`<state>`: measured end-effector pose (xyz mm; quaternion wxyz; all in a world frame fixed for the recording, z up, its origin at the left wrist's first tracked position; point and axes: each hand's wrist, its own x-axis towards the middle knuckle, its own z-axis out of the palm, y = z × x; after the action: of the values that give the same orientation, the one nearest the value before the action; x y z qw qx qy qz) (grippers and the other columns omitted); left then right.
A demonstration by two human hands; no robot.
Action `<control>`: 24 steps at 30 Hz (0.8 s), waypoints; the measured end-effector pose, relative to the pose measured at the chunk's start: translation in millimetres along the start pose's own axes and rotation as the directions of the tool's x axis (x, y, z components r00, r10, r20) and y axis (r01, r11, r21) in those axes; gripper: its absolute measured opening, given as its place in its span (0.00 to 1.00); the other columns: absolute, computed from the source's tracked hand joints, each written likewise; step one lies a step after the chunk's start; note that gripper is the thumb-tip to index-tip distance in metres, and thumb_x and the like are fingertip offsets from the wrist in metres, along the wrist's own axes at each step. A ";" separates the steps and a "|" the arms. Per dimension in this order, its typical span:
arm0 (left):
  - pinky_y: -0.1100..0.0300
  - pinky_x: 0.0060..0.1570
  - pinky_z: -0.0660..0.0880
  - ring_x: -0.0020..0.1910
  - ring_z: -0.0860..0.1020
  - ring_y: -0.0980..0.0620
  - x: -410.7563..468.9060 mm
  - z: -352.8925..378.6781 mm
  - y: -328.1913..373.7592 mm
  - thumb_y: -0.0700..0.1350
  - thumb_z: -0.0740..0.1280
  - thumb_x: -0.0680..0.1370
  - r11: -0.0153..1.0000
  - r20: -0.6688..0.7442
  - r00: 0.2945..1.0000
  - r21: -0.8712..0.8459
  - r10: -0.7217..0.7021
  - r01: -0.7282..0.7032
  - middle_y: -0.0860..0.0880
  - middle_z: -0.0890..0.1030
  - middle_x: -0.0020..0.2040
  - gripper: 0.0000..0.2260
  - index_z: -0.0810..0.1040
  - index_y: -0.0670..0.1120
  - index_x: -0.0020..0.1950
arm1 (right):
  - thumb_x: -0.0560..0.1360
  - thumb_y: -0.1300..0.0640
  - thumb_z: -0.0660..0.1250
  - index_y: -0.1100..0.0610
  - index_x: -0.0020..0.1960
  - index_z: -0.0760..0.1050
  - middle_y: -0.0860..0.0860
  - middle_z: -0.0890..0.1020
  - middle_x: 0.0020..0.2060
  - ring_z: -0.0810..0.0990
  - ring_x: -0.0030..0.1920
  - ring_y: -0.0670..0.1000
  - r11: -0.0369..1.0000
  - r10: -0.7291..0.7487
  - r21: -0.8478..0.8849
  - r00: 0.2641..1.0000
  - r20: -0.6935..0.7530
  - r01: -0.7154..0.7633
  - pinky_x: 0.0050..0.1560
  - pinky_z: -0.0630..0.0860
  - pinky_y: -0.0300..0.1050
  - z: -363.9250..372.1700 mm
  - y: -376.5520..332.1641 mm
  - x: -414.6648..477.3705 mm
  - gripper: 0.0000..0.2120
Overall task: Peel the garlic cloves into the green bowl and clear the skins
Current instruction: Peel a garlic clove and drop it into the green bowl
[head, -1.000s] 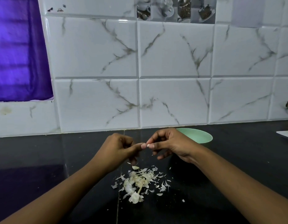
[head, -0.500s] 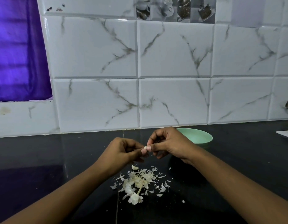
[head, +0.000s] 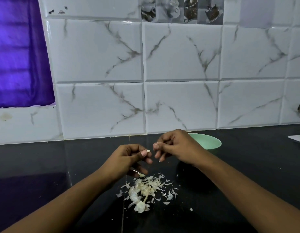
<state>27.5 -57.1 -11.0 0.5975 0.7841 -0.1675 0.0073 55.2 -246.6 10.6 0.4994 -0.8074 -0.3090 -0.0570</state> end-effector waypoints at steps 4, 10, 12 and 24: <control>0.62 0.28 0.73 0.31 0.80 0.50 -0.1 -0.4 -0.7 0.43 0.65 0.79 1.000 -0.029 1.000 0.007 0.001 -0.001 0.47 0.83 0.40 0.08 0.78 0.39 0.48 | 0.72 0.74 0.65 0.52 0.45 0.78 0.56 0.82 0.45 0.81 0.48 0.49 1.000 0.011 0.020 0.998 0.062 -0.012 0.47 0.81 0.48 3.9 5.7 0.2 0.17; 0.61 0.27 0.75 0.30 0.80 0.50 0.5 0.2 -2.5 0.42 0.67 0.77 1.000 -0.052 0.999 -0.004 0.007 -0.007 0.46 0.83 0.37 0.05 0.80 0.40 0.45 | 0.79 0.64 0.55 0.60 0.38 0.77 0.55 0.82 0.30 0.78 0.26 0.52 0.979 0.106 0.187 0.985 -0.133 -0.080 0.33 0.76 0.43 9.0 -3.8 1.6 0.16; 0.62 0.27 0.75 0.29 0.80 0.51 0.5 1.1 -2.2 0.40 0.69 0.76 1.000 -0.068 0.998 0.001 0.015 -0.015 0.46 0.83 0.36 0.04 0.81 0.40 0.45 | 0.81 0.54 0.54 0.59 0.47 0.78 0.57 0.83 0.35 0.79 0.30 0.53 0.973 0.150 0.187 0.986 -0.071 -0.135 0.34 0.73 0.40 7.2 -4.3 1.7 0.16; 0.62 0.37 0.78 0.36 0.83 0.53 7.5 -4.1 -9.8 0.43 0.69 0.76 0.941 -0.172 0.958 0.290 0.230 -0.174 0.50 0.85 0.37 0.04 0.82 0.47 0.41 | 0.72 0.69 0.69 0.60 0.41 0.79 0.51 0.82 0.31 0.81 0.32 0.44 0.982 0.104 0.167 0.991 -0.079 -0.090 0.35 0.79 0.35 -3.7 7.8 5.6 0.05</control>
<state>38.0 -53.0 -17.3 0.4943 0.8323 -0.1830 0.1718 64.9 -249.6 8.7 0.5790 -0.7746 -0.2508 -0.0424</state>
